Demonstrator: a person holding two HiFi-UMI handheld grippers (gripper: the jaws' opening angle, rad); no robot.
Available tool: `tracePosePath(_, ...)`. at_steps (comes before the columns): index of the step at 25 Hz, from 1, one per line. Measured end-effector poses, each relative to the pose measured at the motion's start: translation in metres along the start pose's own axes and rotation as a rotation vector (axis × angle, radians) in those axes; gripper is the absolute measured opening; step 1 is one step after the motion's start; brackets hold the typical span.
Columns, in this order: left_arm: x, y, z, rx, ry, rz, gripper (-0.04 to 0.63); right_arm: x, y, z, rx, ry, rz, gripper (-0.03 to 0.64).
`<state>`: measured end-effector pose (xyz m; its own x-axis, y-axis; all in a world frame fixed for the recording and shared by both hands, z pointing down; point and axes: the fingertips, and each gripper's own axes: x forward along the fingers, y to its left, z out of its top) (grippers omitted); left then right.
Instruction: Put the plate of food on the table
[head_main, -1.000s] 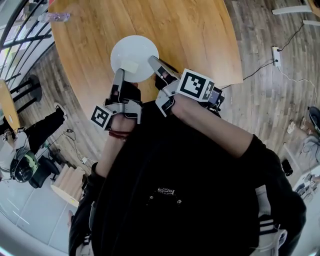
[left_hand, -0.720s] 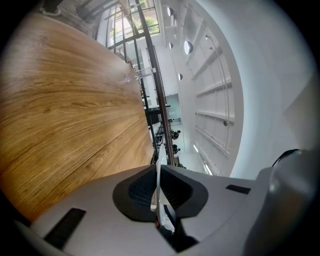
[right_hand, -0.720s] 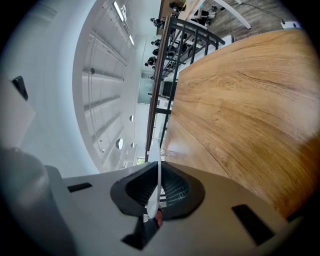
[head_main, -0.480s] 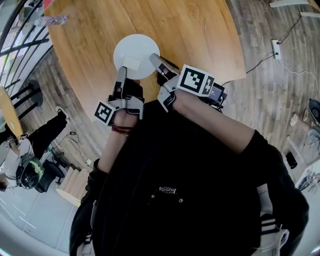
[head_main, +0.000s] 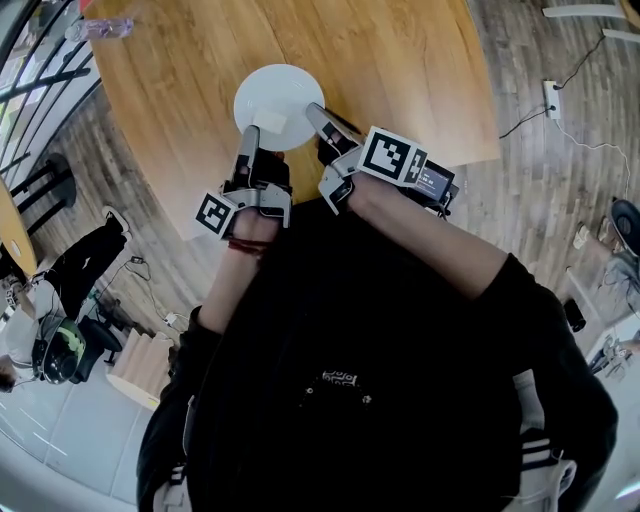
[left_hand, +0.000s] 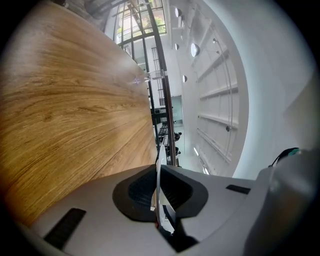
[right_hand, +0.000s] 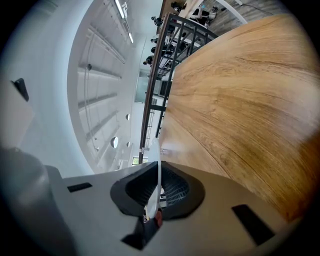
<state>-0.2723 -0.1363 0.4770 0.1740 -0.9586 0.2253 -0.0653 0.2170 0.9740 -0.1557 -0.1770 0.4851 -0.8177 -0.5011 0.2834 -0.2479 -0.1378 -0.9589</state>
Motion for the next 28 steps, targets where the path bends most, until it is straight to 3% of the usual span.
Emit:
tracePosePath(14, 0.005, 0.029, 0.001, -0.025, 0.024, -0.023, 0.018, 0.008, -0.026, -0.004, -0.011, -0.002, -0.022, 0.031)
tracePosePath(28, 0.024, 0.072, 0.01, -0.049, 0.05, 0.014, 0.018, 0.032, -0.062, 0.0, -0.017, 0.009, -0.073, 0.031)
